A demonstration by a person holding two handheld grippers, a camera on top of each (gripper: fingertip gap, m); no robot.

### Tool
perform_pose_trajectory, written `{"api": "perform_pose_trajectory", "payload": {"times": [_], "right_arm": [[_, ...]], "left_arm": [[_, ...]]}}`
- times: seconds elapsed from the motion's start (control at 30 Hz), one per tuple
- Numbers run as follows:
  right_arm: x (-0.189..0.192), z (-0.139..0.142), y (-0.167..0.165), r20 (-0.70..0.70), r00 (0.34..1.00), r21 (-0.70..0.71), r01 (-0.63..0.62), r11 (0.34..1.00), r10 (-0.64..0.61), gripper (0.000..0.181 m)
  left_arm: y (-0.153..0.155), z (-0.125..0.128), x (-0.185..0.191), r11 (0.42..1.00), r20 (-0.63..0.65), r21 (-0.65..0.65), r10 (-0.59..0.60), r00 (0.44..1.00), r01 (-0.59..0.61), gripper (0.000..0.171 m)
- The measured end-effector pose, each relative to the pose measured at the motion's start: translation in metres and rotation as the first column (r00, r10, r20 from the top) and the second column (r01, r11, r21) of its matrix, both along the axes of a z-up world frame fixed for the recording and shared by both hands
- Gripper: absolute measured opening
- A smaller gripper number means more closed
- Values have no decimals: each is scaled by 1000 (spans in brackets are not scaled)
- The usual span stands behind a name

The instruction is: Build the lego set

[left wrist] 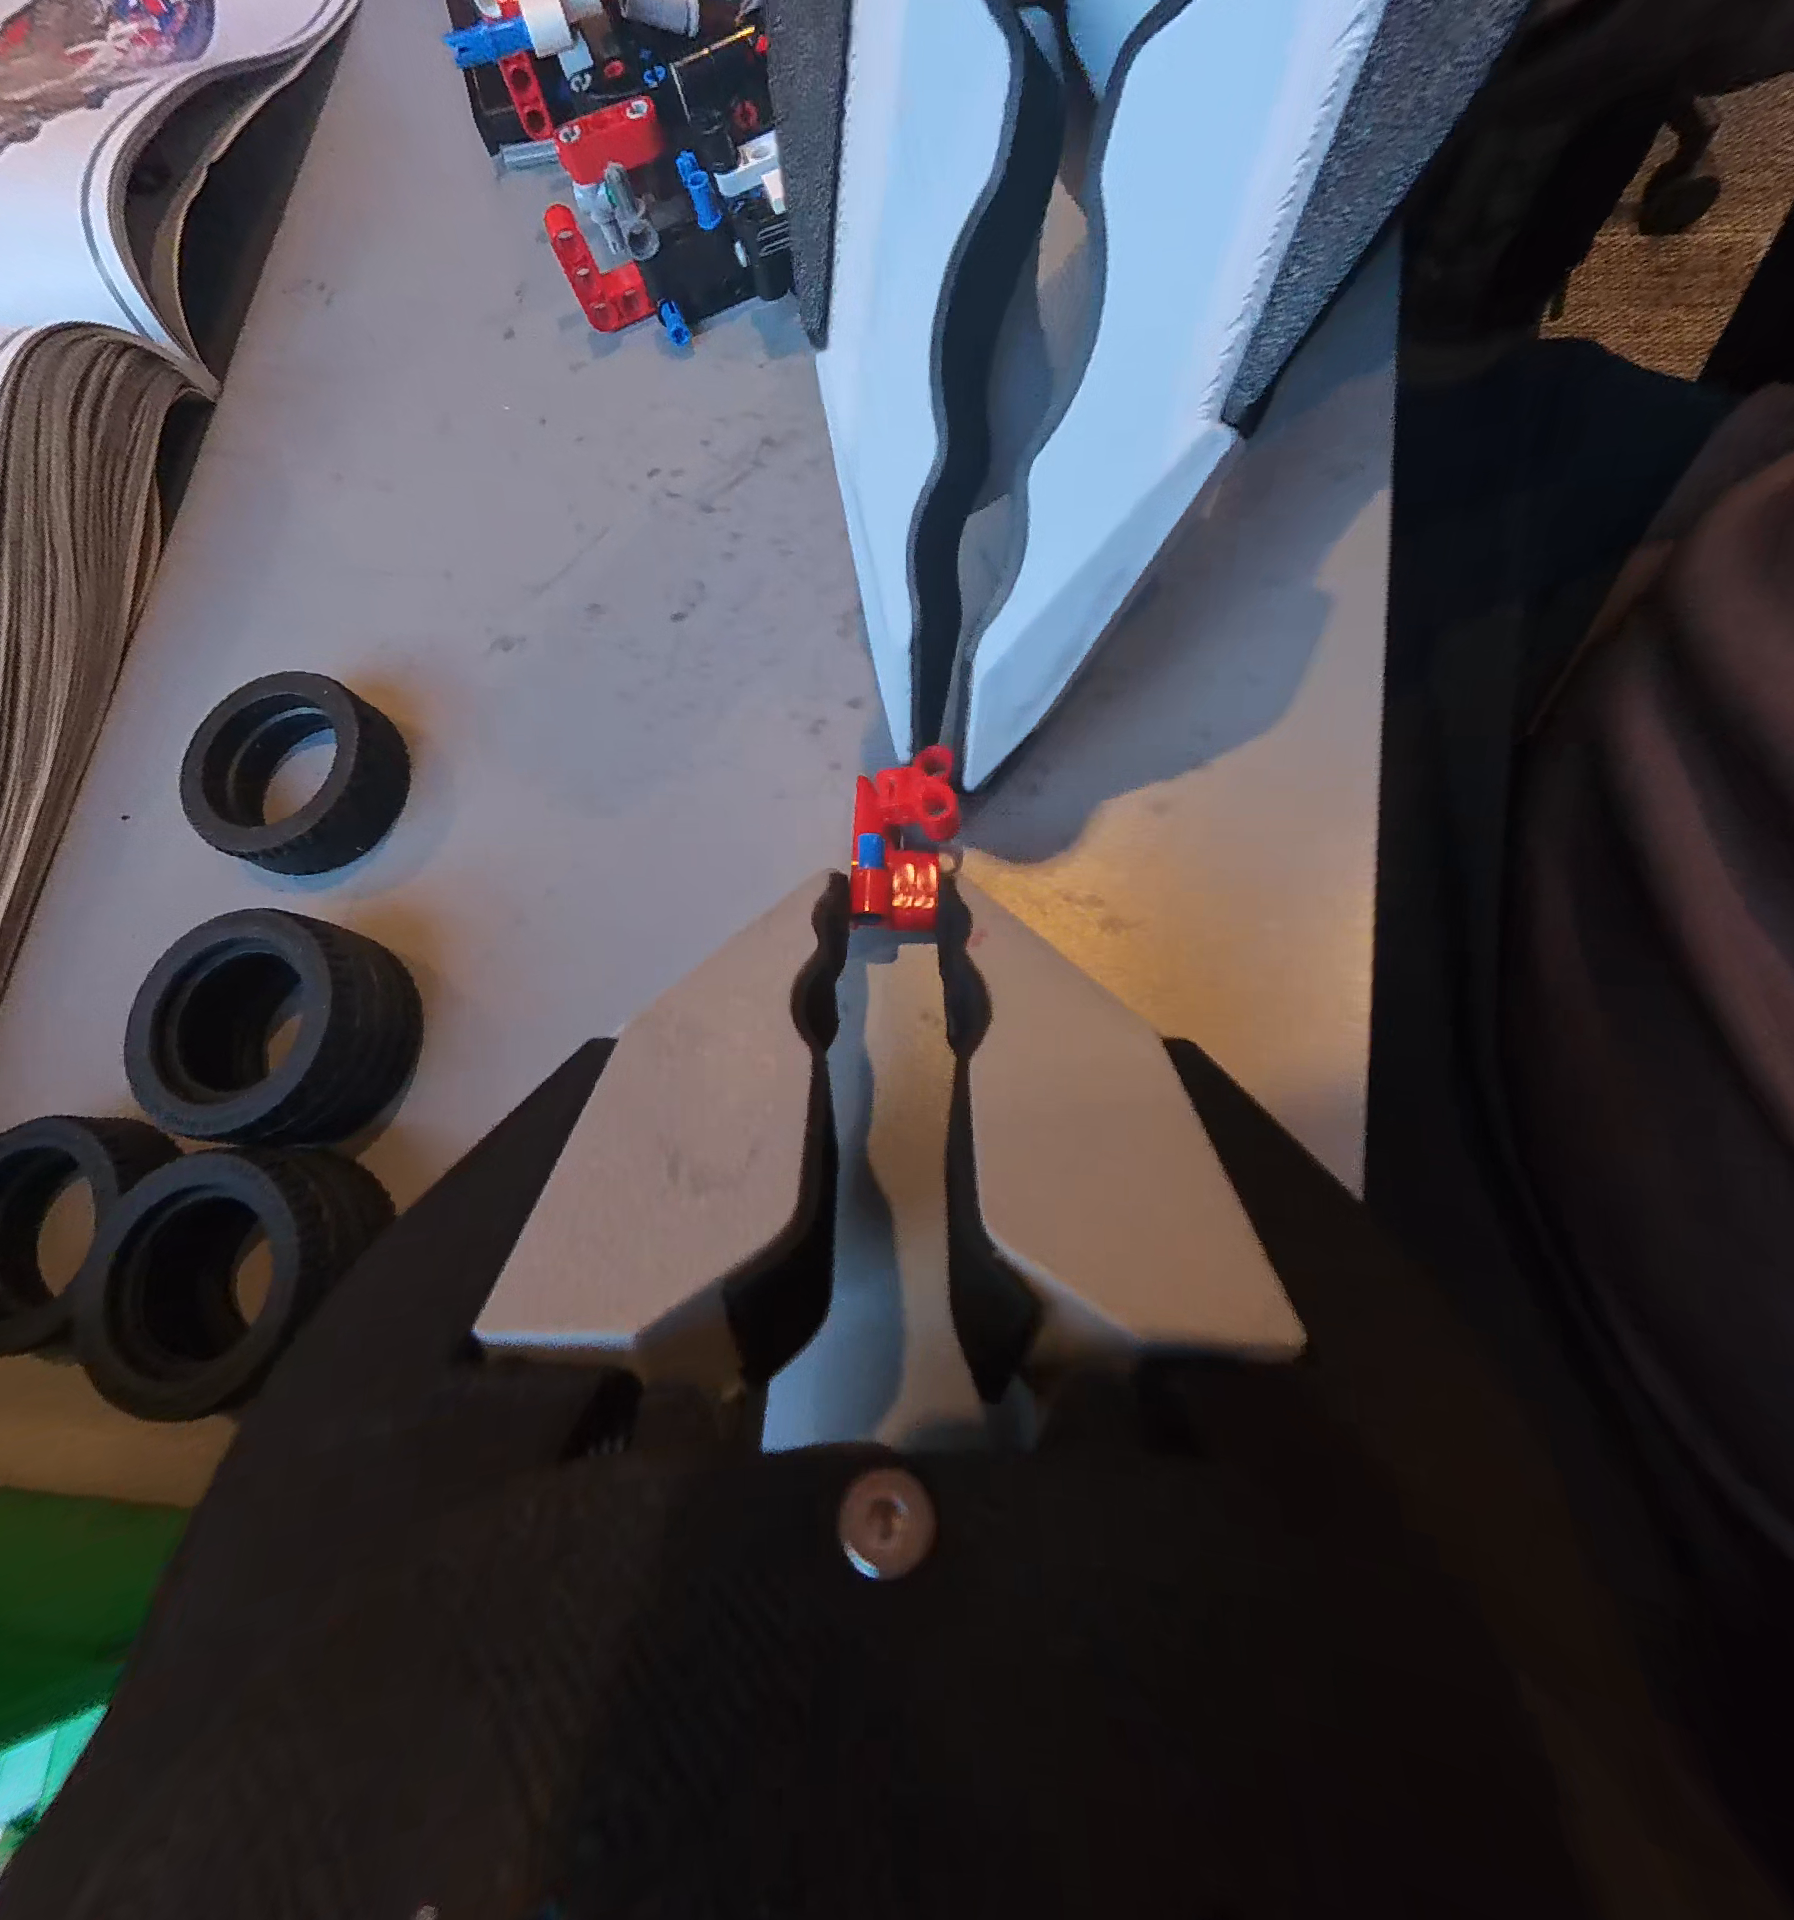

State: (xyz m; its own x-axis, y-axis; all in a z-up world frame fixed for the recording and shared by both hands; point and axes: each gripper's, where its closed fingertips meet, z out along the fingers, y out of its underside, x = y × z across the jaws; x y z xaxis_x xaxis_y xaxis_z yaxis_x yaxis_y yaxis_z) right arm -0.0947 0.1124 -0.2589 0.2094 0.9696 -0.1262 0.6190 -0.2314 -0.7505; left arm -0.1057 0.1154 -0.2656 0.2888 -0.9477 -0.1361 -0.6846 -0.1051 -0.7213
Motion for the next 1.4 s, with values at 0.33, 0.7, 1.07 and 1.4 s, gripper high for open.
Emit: {"api": "perform_pose_trajectory", "payload": {"times": [0.33, 0.7, 1.07, 1.4], "right_arm": [[-6, -3, 2, 3, 999, -19, -34, 999, 34, 7], [-7, -4, 2, 18, 996, 5, -83, 997, 83, 9], [-8, -5, 3, 26, 989, 45, -143, 989, 142, 9], [-6, -4, 4, 37, 983, 127, -181, 975, 178, 7]], "left_arm": [[0, -1, 0, 999, 13, -48, -4, 1000, 5, 14], [0, -1, 0, 997, 21, -74, -4, 1000, 6, 14], [0, -1, 1, 996, 24, -85, -5, 1000, 7, 14], [0, -1, 1, 995, 29, -98, -5, 1000, 8, 14]]}}
